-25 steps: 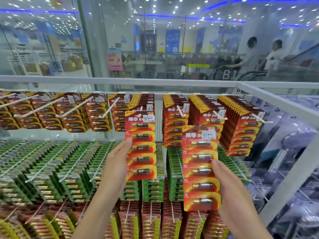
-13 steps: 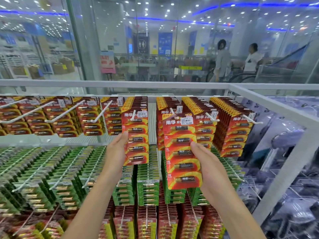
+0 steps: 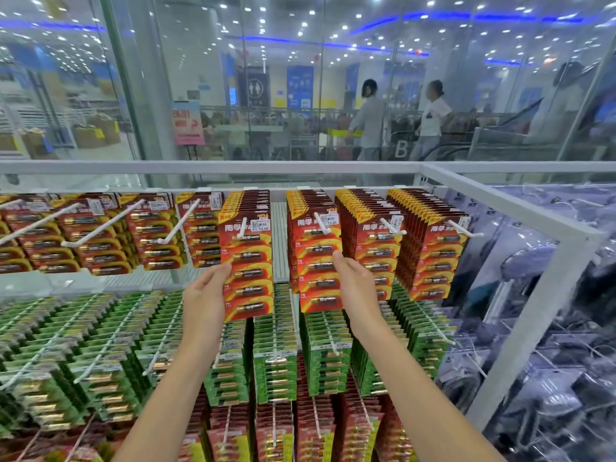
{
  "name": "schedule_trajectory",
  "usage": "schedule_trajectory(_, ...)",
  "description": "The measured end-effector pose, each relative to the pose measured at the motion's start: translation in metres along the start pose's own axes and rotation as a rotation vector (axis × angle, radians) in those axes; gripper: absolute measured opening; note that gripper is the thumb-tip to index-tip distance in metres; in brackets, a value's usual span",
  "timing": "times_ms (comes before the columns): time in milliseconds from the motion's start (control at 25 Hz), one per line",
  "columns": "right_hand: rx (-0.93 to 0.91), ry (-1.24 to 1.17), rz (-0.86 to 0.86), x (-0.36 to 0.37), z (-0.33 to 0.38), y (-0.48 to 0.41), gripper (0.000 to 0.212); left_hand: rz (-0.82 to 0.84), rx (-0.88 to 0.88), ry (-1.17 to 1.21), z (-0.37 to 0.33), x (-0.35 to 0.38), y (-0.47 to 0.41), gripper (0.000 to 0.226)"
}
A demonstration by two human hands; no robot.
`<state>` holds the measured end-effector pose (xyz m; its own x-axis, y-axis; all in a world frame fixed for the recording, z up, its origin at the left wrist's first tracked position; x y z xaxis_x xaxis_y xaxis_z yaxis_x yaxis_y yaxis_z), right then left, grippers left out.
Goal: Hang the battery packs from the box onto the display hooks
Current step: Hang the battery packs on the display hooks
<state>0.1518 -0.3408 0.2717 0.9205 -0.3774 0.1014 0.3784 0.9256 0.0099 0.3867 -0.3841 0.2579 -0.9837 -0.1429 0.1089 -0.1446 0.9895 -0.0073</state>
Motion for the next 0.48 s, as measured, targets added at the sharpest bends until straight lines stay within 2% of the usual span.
schedule_trajectory(160,-0.043,0.09,-0.076,-0.016,-0.03,0.005,0.027,-0.03,0.116,-0.117,0.006,-0.018,0.005,0.015)
schedule_trajectory(320,0.027,0.096,-0.136,-0.047,-0.079,0.03,0.018,-0.081,0.102,-0.148,0.04,-0.036,0.028,0.015)
schedule_trajectory(480,0.148,0.143,-0.244,-0.101,-0.137,0.084,0.017,0.082,-0.009,-0.153,0.101,-0.005,0.065,0.014)
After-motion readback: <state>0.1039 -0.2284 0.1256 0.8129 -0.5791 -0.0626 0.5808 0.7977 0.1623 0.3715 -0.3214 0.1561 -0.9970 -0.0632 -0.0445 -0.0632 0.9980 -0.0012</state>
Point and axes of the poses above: each hand's wrist, its own y-axis away from the middle knuckle, its own x-axis out of the palm, z = x × y, the point moved 6 cm from there along -y, towards the middle knuckle, and after that the axes turned 5 degrees about -y, right-handed, at the moved point
